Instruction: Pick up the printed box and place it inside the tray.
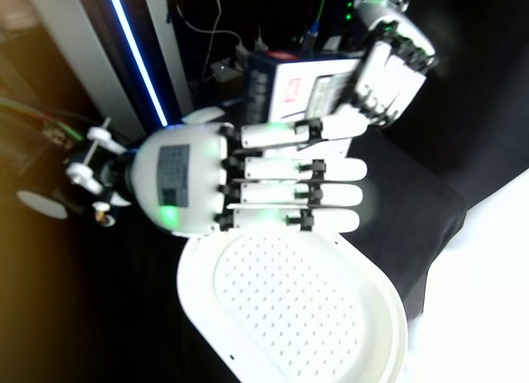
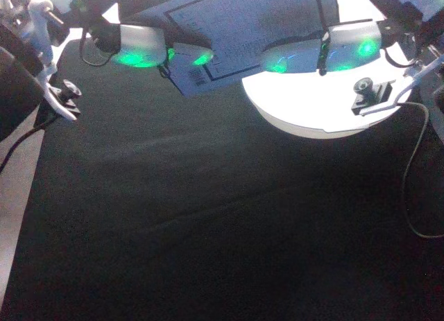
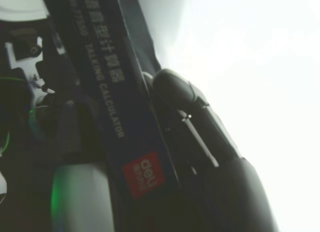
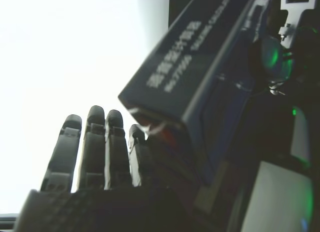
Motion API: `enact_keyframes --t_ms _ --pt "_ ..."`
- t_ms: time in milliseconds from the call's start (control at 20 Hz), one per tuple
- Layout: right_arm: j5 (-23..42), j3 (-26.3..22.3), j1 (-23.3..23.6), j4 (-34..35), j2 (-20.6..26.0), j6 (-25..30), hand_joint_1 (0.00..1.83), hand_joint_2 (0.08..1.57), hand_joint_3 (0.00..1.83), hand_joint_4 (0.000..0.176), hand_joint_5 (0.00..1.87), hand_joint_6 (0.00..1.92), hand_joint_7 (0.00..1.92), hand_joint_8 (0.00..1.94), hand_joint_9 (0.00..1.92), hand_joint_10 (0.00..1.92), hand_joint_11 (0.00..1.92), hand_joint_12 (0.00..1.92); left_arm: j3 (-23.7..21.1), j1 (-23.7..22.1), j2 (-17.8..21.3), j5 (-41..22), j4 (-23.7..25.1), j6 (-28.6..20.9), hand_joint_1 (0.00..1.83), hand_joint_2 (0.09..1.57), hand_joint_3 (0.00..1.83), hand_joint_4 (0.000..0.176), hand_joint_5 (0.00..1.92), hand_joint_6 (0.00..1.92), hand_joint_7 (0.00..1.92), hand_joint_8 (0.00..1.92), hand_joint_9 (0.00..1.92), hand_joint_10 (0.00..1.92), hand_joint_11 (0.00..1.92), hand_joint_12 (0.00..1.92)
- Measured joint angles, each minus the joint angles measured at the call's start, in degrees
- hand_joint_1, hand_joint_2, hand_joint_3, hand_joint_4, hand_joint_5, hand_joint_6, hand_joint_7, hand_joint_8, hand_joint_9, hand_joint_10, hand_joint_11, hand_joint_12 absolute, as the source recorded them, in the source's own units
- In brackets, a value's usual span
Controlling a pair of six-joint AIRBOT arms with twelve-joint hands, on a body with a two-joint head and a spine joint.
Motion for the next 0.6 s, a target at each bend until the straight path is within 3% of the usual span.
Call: enact_keyframes --t_ms 50,150,200,250,300,350,400,450,500,550,600 --pt "0.0 0.0 0.0 0.1 -0.1 0.0 0.7 0.63 0.01 0.072 0.05 0.0 0.25 0.0 0.2 0.01 0.0 0.92 0.1 0.0 -0.2 0.0 0.1 0.0 1.29 1.04 0.0 0.0 1.07 0.67 1.23 0.75 1.39 0.62 1.2 1.32" --pt "0.0 0.0 0.0 0.1 -0.3 0.0 0.71 0.67 0.01 0.05 0.1 0.01 0.33 0.01 0.25 0.01 0.0 1.02 0.3 0.0 -0.2 0.1 0.0 0.0 1.28 1.04 0.0 0.0 1.08 0.69 1.22 0.74 1.33 0.66 1.15 1.32" --pt "0.0 0.0 0.0 0.2 -0.4 0.0 0.67 0.72 0.01 0.04 0.17 0.01 0.37 0.01 0.37 0.04 0.03 1.32 0.3 0.0 -0.2 0.0 -0.1 0.0 1.28 1.04 0.0 0.0 1.09 0.67 1.22 0.75 1.34 0.67 1.17 1.3" --pt "0.0 0.2 0.0 0.2 -0.6 0.0 0.66 0.78 0.01 0.015 0.29 0.02 0.44 0.01 0.46 0.05 0.08 1.4 0.5 0.0 -0.5 0.0 0.0 0.0 1.29 1.04 0.0 0.0 1.08 0.66 1.24 0.73 1.36 0.67 1.2 1.28" --pt "0.0 0.2 0.0 0.4 -0.8 0.0 0.75 0.91 0.02 0.0 0.48 0.05 0.66 0.05 0.69 0.11 0.35 1.23 0.5 0.0 -0.8 0.2 0.0 0.0 1.29 1.03 0.0 0.0 1.07 0.69 1.27 0.66 1.38 0.63 1.23 1.22" --pt "0.0 0.2 0.0 0.4 -0.9 0.0 0.85 1.0 0.01 0.0 0.62 0.07 0.87 0.08 0.94 0.16 0.66 1.05 0.5 0.0 -0.9 0.4 0.4 0.0 1.3 1.02 0.0 0.0 1.09 0.66 1.3 0.62 1.42 0.58 1.26 1.18" --pt "0.0 0.2 0.0 0.2 -1.0 0.1 1.04 1.11 0.01 0.0 0.86 0.86 1.16 0.14 1.24 0.29 0.93 1.09 0.5 0.0 -0.9 0.5 0.6 0.1 1.3 1.02 0.0 0.0 1.11 0.63 1.33 0.55 1.45 0.54 1.28 1.17" --pt "0.2 0.2 0.0 0.2 -1.0 0.5 1.11 1.14 0.01 0.0 0.9 1.04 1.29 0.17 1.28 0.55 1.0 1.28 0.5 0.0 -0.9 0.5 0.6 0.4 1.3 1.01 0.0 0.0 1.12 0.61 1.34 0.53 1.47 0.53 1.29 1.19" --pt "0.4 0.2 0.0 -0.1 -1.2 1.0 1.15 1.12 0.0 0.0 0.96 0.99 1.32 0.41 1.24 0.97 1.05 1.5 0.6 0.0 -0.9 0.7 0.5 0.5 1.3 1.01 0.0 0.0 1.12 0.62 1.35 0.52 1.47 0.5 1.28 1.17" --pt "0.6 0.1 0.0 -0.2 -1.2 1.1 1.15 1.12 0.0 0.0 0.96 1.0 1.27 0.71 1.22 1.21 1.1 1.59 0.8 0.0 -1.2 0.8 0.5 0.5 1.3 1.01 0.0 0.0 1.12 0.59 1.34 0.56 1.48 0.48 1.3 1.15" --pt "0.7 0.1 0.0 0.0 -1.2 1.0 1.15 1.13 0.0 0.0 0.95 1.02 1.18 0.85 1.17 1.29 1.09 1.64 0.8 0.0 -1.2 1.0 0.3 0.5 1.3 1.02 0.0 0.0 1.12 0.56 1.29 0.66 1.48 0.48 1.28 1.17"
